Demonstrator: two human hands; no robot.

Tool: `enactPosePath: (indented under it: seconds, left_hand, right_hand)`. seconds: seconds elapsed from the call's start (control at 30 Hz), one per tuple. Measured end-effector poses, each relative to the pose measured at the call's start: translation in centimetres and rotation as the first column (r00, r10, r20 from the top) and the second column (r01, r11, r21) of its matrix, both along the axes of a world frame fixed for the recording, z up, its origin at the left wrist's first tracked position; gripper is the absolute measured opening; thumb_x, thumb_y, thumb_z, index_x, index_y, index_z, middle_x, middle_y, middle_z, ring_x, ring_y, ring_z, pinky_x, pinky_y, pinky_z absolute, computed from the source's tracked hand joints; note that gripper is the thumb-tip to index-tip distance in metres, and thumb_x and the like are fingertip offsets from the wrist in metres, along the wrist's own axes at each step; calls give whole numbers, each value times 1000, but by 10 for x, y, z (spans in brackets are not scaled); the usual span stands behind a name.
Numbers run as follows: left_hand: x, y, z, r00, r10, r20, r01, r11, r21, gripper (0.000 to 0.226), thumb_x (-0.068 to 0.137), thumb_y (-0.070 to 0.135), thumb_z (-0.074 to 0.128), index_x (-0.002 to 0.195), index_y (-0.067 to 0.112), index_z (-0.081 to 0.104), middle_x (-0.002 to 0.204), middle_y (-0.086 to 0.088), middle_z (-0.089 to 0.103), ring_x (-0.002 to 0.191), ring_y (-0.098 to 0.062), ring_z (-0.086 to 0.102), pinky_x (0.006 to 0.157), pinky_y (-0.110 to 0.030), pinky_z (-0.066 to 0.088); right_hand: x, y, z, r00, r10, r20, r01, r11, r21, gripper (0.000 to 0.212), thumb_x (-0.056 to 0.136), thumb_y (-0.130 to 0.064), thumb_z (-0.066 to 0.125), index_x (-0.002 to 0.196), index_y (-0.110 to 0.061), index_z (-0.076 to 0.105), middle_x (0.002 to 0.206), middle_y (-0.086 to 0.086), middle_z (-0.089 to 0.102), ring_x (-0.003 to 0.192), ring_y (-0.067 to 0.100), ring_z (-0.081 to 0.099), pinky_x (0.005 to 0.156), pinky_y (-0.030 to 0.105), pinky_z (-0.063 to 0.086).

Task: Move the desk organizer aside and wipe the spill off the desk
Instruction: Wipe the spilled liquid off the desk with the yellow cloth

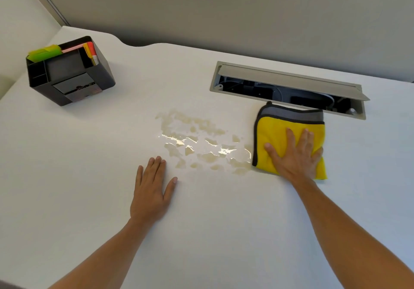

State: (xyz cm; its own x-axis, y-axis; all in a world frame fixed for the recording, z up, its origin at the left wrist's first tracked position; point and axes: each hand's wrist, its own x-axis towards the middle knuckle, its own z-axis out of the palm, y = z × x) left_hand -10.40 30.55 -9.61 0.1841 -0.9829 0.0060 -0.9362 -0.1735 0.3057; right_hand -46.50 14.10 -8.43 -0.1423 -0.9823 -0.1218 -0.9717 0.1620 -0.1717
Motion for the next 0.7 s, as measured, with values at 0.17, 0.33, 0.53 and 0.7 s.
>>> enactPosePath:
  seconds: [0.17, 0.33, 0.53, 0.7]
  left_hand:
    - [-1, -1, 2, 1000, 0, 5, 0, 1000, 1, 72, 97, 57, 21, 149, 9, 32, 159, -5, 30, 150, -15, 14, 123, -41, 5]
    - [-2, -1, 4, 1000, -1, -10, 1, 1000, -4, 71, 97, 56, 21, 148, 8, 34, 158, -6, 31, 149, -17, 17, 122, -44, 8]
    - [-1, 1, 6, 1000, -9, -28, 8, 1000, -25, 71, 98, 56, 21, 147, 7, 35, 156, -10, 34, 148, -21, 21, 122, -45, 12]
    - [1, 1, 8, 995, 0, -101, -6, 998, -57, 71, 97, 58, 26, 145, 7, 38, 155, -14, 34, 147, -27, 23, 120, -49, 18]
  right_hand:
    - [64, -4, -4, 996, 81, 38, -80, 997, -9, 112, 66, -100, 11, 154, -32, 9, 164, 19, 2, 151, 35, -5, 114, 67, -3]
    - [125, 3, -3, 978, 198, 61, -199, 980, 9, 106, 67, -98, 15, 154, -36, 8, 164, 21, -2, 150, 37, -11, 112, 68, -10]
    - [186, 36, -2, 919, 391, 53, -390, 920, -25, 76, 83, -75, 25, 151, -40, 23, 163, 24, 8, 151, 39, -4, 112, 68, -8]
    - [168, 48, -2, 849, 526, 38, -522, 849, -79, 62, 92, -59, 29, 150, -38, 32, 162, 18, 19, 151, 35, 10, 116, 65, 7]
